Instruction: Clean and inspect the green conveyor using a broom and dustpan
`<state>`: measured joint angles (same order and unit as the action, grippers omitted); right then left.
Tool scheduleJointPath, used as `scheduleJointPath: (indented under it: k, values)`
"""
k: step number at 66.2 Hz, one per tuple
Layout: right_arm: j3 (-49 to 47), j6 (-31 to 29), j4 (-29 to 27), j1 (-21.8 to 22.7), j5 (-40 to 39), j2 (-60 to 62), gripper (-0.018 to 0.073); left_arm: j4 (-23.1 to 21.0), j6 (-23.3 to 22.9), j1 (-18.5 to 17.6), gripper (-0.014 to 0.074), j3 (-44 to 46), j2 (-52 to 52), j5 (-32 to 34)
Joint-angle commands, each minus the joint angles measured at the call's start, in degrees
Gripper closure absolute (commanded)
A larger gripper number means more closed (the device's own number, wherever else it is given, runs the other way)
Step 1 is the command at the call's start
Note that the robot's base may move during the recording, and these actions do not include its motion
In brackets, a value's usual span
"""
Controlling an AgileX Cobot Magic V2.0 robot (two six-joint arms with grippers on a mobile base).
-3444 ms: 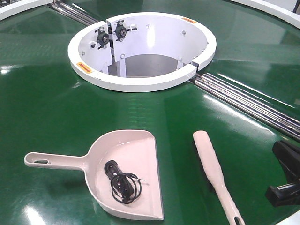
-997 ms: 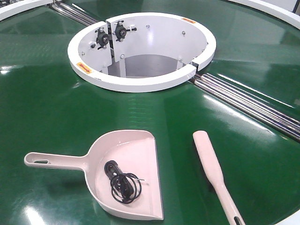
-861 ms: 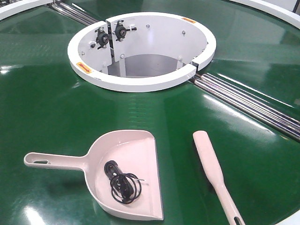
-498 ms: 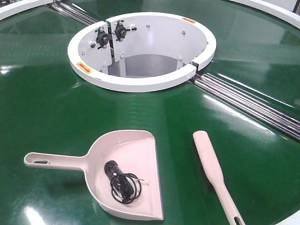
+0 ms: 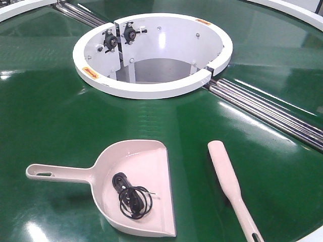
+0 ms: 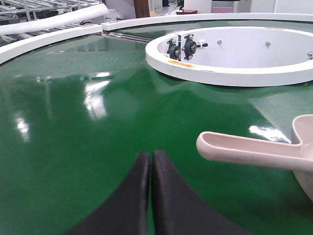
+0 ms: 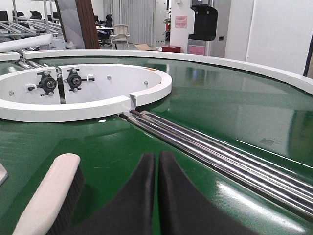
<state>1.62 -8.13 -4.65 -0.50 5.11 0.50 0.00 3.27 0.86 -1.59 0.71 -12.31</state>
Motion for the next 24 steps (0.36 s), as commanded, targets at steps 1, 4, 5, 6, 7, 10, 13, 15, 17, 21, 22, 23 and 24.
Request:
scheduleJointPath:
  k: [1,4,5,6,7,10,13,15,17,21,22,23,24]
  values:
    - [0.71,-0.1,0.34,0.06,-4.49,0.58,0.0565,-0.48,-0.58,0.18,0.0619,-1.33,0.88,4.18]
    - [0.71,-0.1,0.34,0.06,-4.49,0.58,0.0565,-0.48,-0.58,0.18,0.0619,-1.33,0.88,4.18]
    - [0.71,-0.1,0.34,0.06,-4.49,0.58,0.0565,-0.48,-0.58,0.18,0.0619,-1.33,0.88,4.18]
    - [0.71,-0.1,0.34,0.06,-4.49,0.58,0.0565,-0.48,-0.58,0.18,0.0619,-1.33,0.88,4.18]
    - [0.71,-0.1,0.34,0.06,-4.49,0.58,0.0565,-0.48,-0.58,0.18,0.0619,-1.33,0.88,4.18]
    - [0.71,-0.1,0.34,0.06,-4.49,0.58,0.0565,-0.48,-0.58,0.18,0.0619,-1.33,0.88,4.18]
    - [0.71,-0.1,0.34,0.06,-4.49,0.58,0.0565,-0.48,-0.58,0.18,0.0619,-1.33,0.88,4.18]
    - [0.71,-0.1,0.34,0.06,-4.49,0.58,0.0565,-0.48,-0.58,0.18,0.0619,-1.33,0.88,4.18]
    - [0.71,-0.1,0.34,0.06,-4.42,0.58,0.0565,-0.48,-0.58,0.18,0.0619,-1.33,0.88,4.18]
    - [0.71,-0.1,0.34,0.06,-4.42,0.58,0.0565,-0.48,-0.58,0.18,0.0619,-1.33,0.88,4.18]
    - [0.71,-0.1,0.34,0.06,-4.42,0.58,0.0565,-0.48,-0.58,0.18,0.0619,-1.33,0.88,4.18]
    - [0.71,-0.1,0.34,0.06,-4.42,0.58,0.0565,-0.48,-0.58,0.18,0.0619,-1.33,0.88,4.18]
    - [0.71,-0.1,0.34,0.06,-4.42,0.58,0.0565,-0.48,-0.58,0.18,0.0619,-1.33,0.88,4.18]
